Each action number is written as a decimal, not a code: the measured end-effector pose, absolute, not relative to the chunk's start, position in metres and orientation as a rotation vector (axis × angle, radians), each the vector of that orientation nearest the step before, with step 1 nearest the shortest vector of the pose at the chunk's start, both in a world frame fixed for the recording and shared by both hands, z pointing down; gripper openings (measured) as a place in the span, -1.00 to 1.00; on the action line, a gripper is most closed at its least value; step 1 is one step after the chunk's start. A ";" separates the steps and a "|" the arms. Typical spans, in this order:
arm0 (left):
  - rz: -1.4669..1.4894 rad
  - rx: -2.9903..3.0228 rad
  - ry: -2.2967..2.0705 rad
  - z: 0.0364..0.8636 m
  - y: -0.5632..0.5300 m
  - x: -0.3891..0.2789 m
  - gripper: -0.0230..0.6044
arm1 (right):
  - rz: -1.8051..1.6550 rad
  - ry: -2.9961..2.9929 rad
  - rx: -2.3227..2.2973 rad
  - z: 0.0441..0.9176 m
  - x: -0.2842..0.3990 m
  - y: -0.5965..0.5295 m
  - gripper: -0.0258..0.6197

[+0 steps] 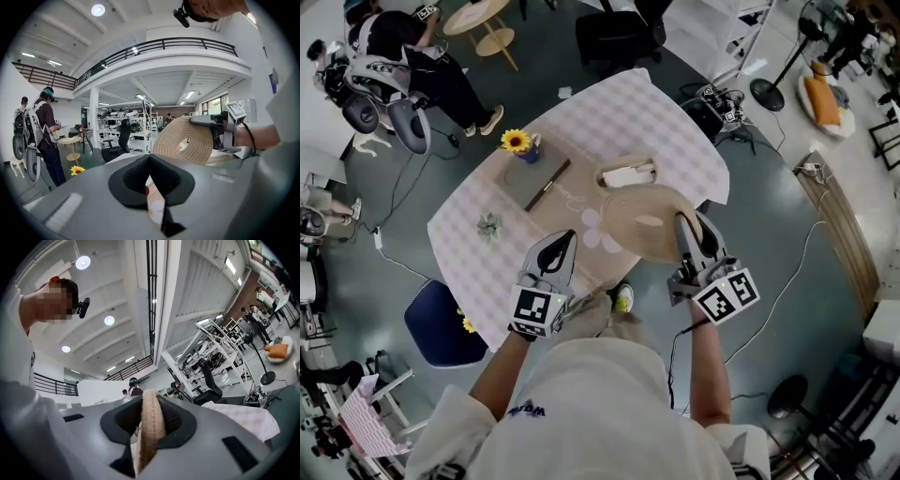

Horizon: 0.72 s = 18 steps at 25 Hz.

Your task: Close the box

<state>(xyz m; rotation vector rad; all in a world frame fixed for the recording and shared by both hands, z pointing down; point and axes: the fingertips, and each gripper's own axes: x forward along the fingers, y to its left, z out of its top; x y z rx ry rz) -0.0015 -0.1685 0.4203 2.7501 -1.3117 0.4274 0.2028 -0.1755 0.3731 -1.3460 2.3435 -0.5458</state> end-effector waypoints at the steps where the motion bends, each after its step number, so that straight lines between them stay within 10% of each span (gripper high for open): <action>1: 0.432 2.745 -1.316 0.427 -0.169 -0.005 -0.92 | -0.570 2.335 -1.365 0.378 0.202 -0.178 -0.68; 18: 0.372 2.567 -1.380 0.498 -0.217 -0.050 -0.92 | -0.764 2.201 -1.573 0.413 0.218 -0.250 -0.68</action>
